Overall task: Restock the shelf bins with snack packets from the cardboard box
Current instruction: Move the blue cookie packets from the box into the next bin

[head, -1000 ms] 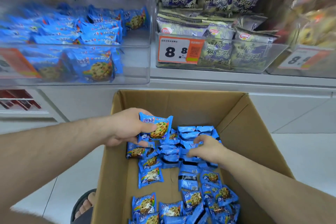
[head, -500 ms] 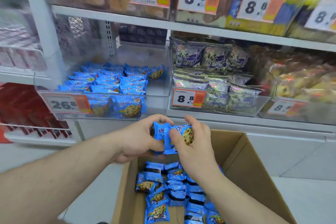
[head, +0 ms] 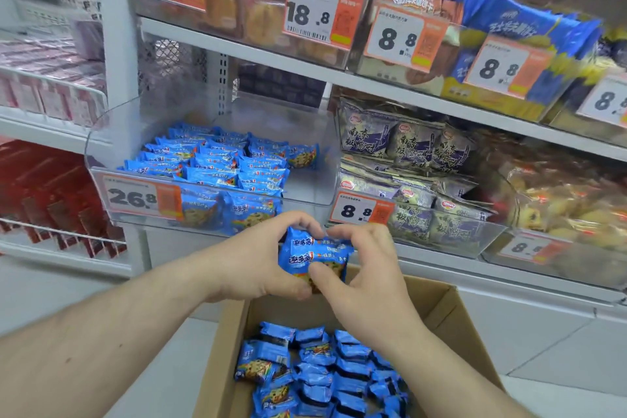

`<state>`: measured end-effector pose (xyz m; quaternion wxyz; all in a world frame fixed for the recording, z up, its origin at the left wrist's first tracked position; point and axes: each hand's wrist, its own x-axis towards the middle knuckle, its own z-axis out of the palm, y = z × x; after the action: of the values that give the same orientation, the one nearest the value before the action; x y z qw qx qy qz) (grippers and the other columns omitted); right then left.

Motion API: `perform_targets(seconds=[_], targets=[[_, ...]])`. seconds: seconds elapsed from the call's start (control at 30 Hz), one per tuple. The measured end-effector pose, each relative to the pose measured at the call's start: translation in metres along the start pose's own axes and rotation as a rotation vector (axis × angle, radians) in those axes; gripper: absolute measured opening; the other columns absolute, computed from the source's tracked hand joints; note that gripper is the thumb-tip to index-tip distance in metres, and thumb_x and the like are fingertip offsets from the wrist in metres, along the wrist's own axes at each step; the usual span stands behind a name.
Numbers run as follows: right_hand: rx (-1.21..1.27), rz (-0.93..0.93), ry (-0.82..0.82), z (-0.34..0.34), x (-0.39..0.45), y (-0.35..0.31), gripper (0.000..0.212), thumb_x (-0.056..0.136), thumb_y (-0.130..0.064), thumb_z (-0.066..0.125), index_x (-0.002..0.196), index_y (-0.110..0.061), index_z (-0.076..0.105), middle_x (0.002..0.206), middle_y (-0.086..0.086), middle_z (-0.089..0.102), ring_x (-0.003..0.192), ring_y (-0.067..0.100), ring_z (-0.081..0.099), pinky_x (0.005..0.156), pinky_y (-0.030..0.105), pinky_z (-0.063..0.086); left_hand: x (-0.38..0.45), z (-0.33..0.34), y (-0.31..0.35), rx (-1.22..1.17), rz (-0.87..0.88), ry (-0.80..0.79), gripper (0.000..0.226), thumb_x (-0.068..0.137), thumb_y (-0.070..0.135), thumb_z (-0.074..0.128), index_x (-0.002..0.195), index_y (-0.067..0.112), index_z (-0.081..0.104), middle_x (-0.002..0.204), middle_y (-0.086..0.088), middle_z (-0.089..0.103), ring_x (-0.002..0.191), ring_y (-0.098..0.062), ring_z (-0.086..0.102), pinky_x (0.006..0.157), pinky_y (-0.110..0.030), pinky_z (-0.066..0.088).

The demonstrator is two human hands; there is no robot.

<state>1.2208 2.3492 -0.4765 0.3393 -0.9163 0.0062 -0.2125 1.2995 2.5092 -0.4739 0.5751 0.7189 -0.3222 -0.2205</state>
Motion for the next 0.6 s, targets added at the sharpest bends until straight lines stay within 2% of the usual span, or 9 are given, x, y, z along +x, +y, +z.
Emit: perform_targets(seconds=[0.1,0.17,0.23,0.33,0.47,0.57,0.6], targets=[[-0.163,-0.139,-0.136,-0.016,0.019,-0.007,0.077,0.063,-0.051,0.063,0.134,-0.026,0.045,0.12,-0.012,0.04,0.119,0.009,0.04,0.104,0.024,0.033,-0.002,-0.012,0.011,0.175,0.068,0.023,0.058,0.071,-0.005,0.077,0.108,0.032,0.052,0.086,0.022,0.063,0.072,0.003,0.059,0.069,-0.011,0.046],[-0.189,-0.19,-0.295,-0.025,0.034,-0.017,0.089,0.067,-0.045,0.075,0.145,-0.026,0.035,0.127,-0.015,0.044,0.123,0.005,0.043,0.104,0.021,0.034,-0.001,-0.019,0.014,0.17,0.113,0.018,0.059,0.072,-0.005,0.077,0.11,0.031,0.05,0.096,0.019,0.064,0.086,0.002,0.063,0.077,-0.011,0.047],[-0.233,-0.247,-0.369,-0.028,0.05,-0.025,0.094,0.07,-0.042,0.08,0.148,-0.027,0.03,0.13,-0.015,0.05,0.122,0.002,0.047,0.102,0.019,0.038,0.001,-0.023,0.016,0.153,0.165,0.017,0.059,0.074,-0.002,0.078,0.115,0.028,0.049,0.106,0.021,0.062,0.102,0.001,0.062,0.087,-0.013,0.047],[-0.276,-0.322,-0.367,-0.024,0.067,-0.037,0.092,0.072,-0.037,0.08,0.148,-0.029,0.028,0.137,-0.014,0.048,0.124,0.0,0.045,0.104,0.02,0.038,0.006,-0.03,0.017,0.172,0.261,0.09,0.06,0.075,-0.003,0.076,0.119,0.027,0.047,0.11,0.017,0.062,0.105,0.002,0.061,0.087,-0.011,0.045],[-0.206,-0.346,-0.318,-0.014,0.081,-0.047,0.075,0.073,-0.025,0.08,0.138,-0.029,0.041,0.126,-0.018,0.052,0.118,0.0,0.048,0.099,0.019,0.039,0.011,-0.042,0.011,0.128,0.326,0.218,0.056,0.074,-0.008,0.072,0.103,0.033,0.047,0.1,0.018,0.062,0.087,-0.003,0.064,0.075,-0.016,0.049],[-0.277,-0.387,-0.31,-0.009,0.094,-0.057,0.058,0.074,-0.026,0.079,0.126,-0.027,0.052,0.118,-0.014,0.06,0.109,0.005,0.055,0.092,0.022,0.043,0.015,-0.049,0.007,0.144,0.366,0.314,0.06,0.074,0.0,0.071,0.107,0.041,0.043,0.104,0.017,0.058,0.091,-0.007,0.063,0.078,-0.024,0.052],[-0.312,-0.384,-0.312,-0.01,0.101,-0.062,0.055,0.074,-0.027,0.079,0.124,-0.027,0.056,0.115,-0.012,0.062,0.106,0.007,0.056,0.09,0.022,0.044,0.016,-0.051,0.007,0.161,0.358,0.36,0.063,0.075,0.004,0.072,0.112,0.043,0.039,0.106,0.018,0.056,0.095,-0.005,0.062,0.081,-0.021,0.051]])
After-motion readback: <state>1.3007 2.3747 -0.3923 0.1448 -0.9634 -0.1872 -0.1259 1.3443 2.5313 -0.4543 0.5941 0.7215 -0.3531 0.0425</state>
